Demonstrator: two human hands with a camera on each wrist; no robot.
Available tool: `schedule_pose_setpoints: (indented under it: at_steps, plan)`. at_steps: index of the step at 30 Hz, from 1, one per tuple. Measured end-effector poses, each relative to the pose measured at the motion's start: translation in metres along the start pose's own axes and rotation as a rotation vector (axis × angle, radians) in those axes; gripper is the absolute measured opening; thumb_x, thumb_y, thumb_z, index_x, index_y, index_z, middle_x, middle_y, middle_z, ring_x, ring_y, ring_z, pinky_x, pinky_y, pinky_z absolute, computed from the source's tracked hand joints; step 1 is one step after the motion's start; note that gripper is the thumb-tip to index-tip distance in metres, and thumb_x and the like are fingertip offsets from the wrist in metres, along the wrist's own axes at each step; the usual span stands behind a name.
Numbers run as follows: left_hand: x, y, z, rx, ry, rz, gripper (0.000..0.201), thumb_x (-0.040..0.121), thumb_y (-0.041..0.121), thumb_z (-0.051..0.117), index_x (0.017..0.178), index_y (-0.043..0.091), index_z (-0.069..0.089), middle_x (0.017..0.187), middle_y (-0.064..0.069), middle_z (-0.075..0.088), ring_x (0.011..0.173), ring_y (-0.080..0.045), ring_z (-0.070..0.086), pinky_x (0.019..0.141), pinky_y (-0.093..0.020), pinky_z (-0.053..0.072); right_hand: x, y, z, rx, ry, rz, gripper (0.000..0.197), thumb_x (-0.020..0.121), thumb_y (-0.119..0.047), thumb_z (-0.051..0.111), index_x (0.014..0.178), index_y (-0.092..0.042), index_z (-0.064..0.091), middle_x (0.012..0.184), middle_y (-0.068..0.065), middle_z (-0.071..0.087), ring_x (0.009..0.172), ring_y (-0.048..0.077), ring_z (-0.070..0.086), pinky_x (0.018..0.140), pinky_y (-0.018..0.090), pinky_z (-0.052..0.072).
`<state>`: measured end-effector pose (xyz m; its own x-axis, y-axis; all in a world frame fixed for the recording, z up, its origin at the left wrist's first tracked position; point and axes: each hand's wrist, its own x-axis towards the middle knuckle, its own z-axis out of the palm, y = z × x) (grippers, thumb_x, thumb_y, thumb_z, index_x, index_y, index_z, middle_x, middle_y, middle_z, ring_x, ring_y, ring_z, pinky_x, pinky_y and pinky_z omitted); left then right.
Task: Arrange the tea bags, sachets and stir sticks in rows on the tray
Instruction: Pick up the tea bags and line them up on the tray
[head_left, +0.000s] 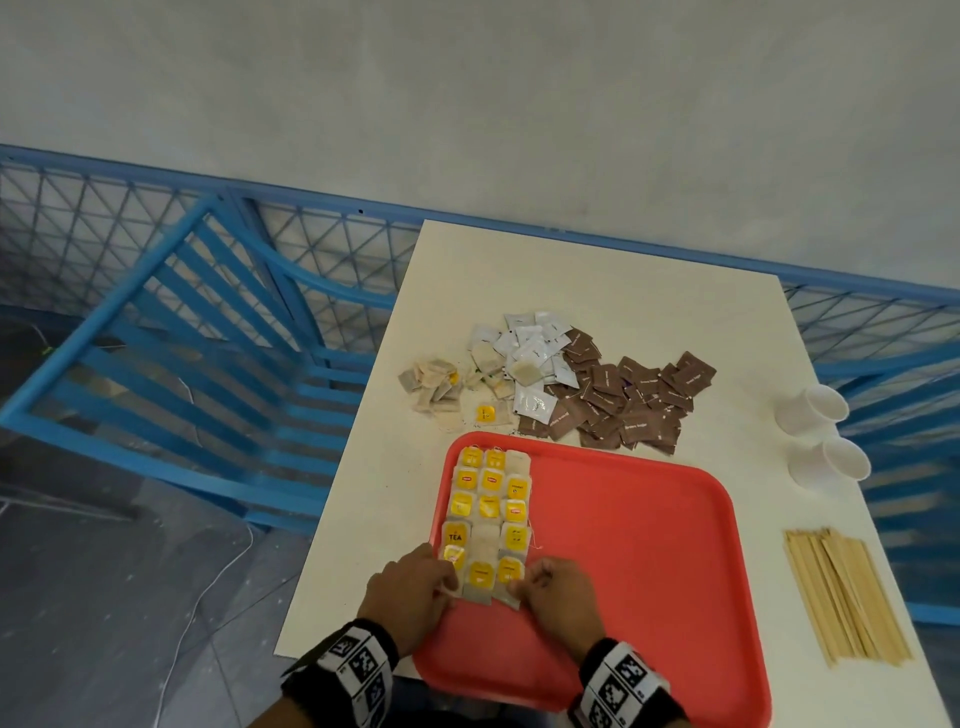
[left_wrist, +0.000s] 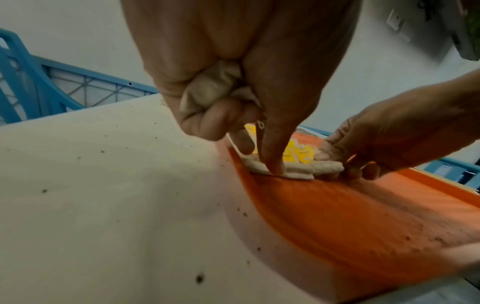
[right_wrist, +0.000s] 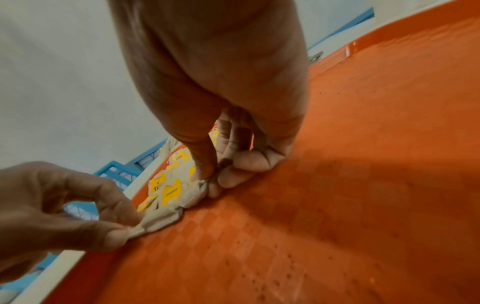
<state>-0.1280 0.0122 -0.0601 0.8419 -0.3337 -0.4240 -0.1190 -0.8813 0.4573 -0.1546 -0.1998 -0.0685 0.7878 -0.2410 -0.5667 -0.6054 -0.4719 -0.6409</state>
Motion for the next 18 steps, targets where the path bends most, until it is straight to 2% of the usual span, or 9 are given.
schedule_pose_setpoints:
  at_steps: [5,8,10,11,13,14,16,18]
  plan:
    - [-0.002,-0.002,0.002,-0.03,0.034,0.005,0.017,0.092,0.041,0.055,0.106,0.035,0.062,0.108,0.014,0.052,0.1,-0.015,0.06,0.083,-0.035,0.049,-0.005,-0.003,0.005,-0.036,0.13,-0.026,0.036,0.07,-0.021,0.083,0.068,-0.02,0.047,0.061,-0.007,0.054,0.054,0.008,0.043,0.048,0.02,0.034]
    - [-0.002,0.0,-0.007,-0.196,0.092,0.015,0.015,0.091,0.047,0.061,0.096,0.034,0.065,0.095,0.015,0.059,0.087,-0.007,0.06,0.079,-0.03,0.051,-0.007,-0.005,0.003,-0.067,0.119,-0.03,0.036,0.072,-0.023,0.081,0.069,-0.019,0.045,0.062,-0.004,0.055,0.056,0.011,0.044,0.055,0.028,0.038]
    - [-0.003,0.007,-0.021,-0.448,0.121,-0.007,0.017,0.092,0.046,0.063,0.086,0.031,0.069,0.085,0.011,0.066,0.08,-0.007,0.062,0.073,-0.03,0.051,-0.01,-0.011,-0.004,-0.073,0.119,-0.057,0.033,0.074,-0.027,0.08,0.069,-0.017,0.049,0.062,-0.001,0.059,0.056,0.011,0.046,0.058,0.034,0.043]
    - [-0.004,0.013,-0.031,-0.624,0.113,-0.048,0.022,0.093,0.048,0.061,0.082,0.031,0.069,0.082,0.008,0.069,0.073,-0.011,0.063,0.065,-0.031,0.05,-0.011,-0.016,-0.01,-0.053,0.129,-0.088,0.032,0.075,-0.028,0.08,0.069,-0.015,0.051,0.062,-0.001,0.06,0.056,0.01,0.047,0.058,0.033,0.044]
    - [-0.005,0.026,-0.05,-1.088,0.022,-0.188,0.037,0.098,0.052,0.051,0.089,0.022,0.072,0.075,0.0,0.066,0.052,-0.015,0.054,0.044,-0.026,0.038,-0.017,-0.034,-0.025,0.008,0.152,-0.189,0.029,0.078,-0.027,0.08,0.07,-0.013,0.057,0.061,-0.003,0.06,0.054,0.006,0.047,0.053,0.025,0.041]
    - [-0.005,0.032,-0.059,-1.338,-0.057,-0.253,0.046,0.099,0.052,0.047,0.098,0.014,0.072,0.072,-0.003,0.062,0.045,-0.013,0.048,0.04,-0.022,0.034,-0.022,-0.047,-0.033,0.034,0.149,-0.251,0.026,0.079,-0.025,0.08,0.07,-0.015,0.058,0.06,-0.005,0.058,0.054,0.004,0.046,0.051,0.021,0.038]
    - [-0.003,0.043,-0.075,-1.694,-0.182,-0.298,0.059,0.096,0.057,0.046,0.107,0.005,0.07,0.072,-0.006,0.06,0.044,-0.012,0.048,0.039,-0.021,0.037,-0.035,-0.074,-0.05,0.081,0.069,-0.396,0.018,0.081,-0.021,0.079,0.075,-0.017,0.062,0.058,-0.009,0.055,0.053,0.001,0.045,0.052,0.017,0.037]
    - [0.002,0.053,-0.083,-1.843,-0.243,-0.255,0.068,0.091,0.065,0.046,0.111,0.004,0.069,0.076,-0.008,0.06,0.05,-0.016,0.053,0.045,-0.025,0.042,-0.052,-0.098,-0.064,0.089,-0.093,-0.519,0.014,0.082,-0.019,0.079,0.084,-0.019,0.065,0.06,-0.01,0.056,0.053,0.002,0.047,0.053,0.018,0.039]
